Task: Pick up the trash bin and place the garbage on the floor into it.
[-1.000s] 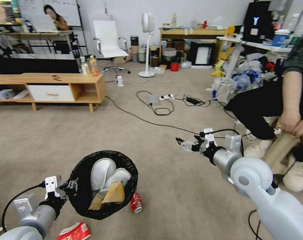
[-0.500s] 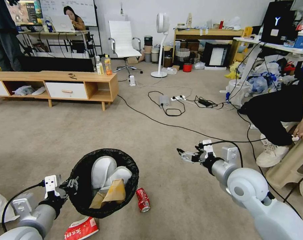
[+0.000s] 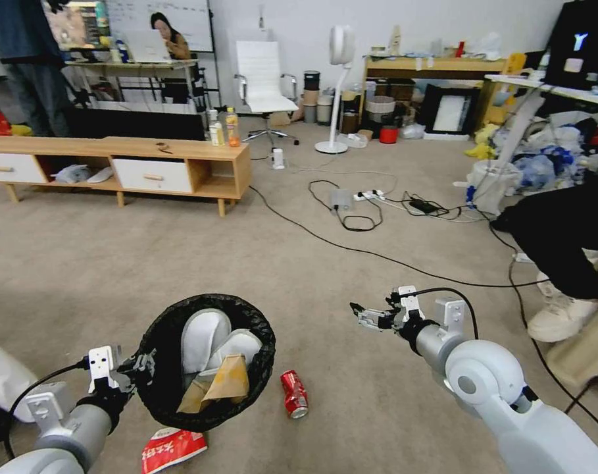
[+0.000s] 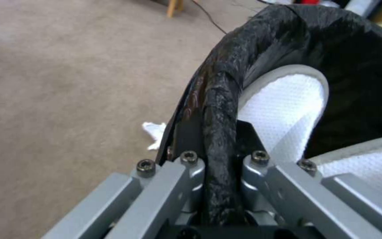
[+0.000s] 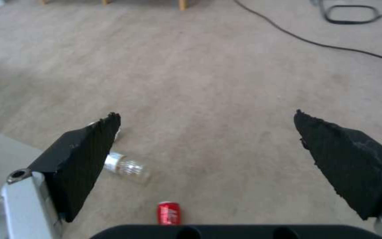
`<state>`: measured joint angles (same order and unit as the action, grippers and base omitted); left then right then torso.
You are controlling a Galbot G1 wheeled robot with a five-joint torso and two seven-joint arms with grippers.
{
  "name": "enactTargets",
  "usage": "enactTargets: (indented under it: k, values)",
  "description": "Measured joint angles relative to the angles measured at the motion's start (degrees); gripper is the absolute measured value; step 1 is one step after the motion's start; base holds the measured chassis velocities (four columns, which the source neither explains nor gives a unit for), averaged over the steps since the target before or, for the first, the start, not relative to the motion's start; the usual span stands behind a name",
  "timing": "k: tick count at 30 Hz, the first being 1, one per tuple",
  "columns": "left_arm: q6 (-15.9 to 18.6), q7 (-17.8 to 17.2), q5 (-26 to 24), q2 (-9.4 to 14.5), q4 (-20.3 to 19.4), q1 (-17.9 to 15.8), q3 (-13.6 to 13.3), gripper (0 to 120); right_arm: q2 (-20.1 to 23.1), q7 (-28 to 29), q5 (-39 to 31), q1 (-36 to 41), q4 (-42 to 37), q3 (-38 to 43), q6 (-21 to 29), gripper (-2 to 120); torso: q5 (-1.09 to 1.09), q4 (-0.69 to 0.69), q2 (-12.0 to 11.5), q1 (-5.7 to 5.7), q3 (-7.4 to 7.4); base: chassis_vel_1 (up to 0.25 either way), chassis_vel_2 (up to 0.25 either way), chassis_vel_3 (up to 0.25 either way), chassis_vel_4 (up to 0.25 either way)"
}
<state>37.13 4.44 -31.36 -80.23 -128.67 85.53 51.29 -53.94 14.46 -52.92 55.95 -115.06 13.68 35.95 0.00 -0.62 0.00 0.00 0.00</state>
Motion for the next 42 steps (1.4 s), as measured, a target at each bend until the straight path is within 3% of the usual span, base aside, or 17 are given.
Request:
enactTargets:
  k: [27, 35, 42]
  values:
    - [-0.5, -0.7, 0.5, -0.4, -0.4, -0.5, -0.4, 5, -0.6, 0.0, 0.2, -0.4, 0.8, -1.1, -0.2, 100, 0.00, 0.00, 0.0, 0.00, 0.00, 0.040, 0.041, 0.038, 0.036]
    - [-0.2, -1.0, -1.2, -0.1, -0.1, -1.4, 1.6, 5, -0.5, 0.1, 1.4, 0.7, 1.2, -4.3, -0.2, 100, 0.00, 0.00, 0.0, 0.00, 0.00, 0.000, 0.000, 0.000, 0.000]
    - [-0.1, -1.2, -1.6, 0.0, 0.1, -1.8, 1.8, 5, -0.5, 0.1, 2.3, 1.2, 2.2, -6.9, -0.2, 100, 0.00, -0.01, 0.0, 0.00, 0.00, 0.000, 0.000, 0.000, 0.000]
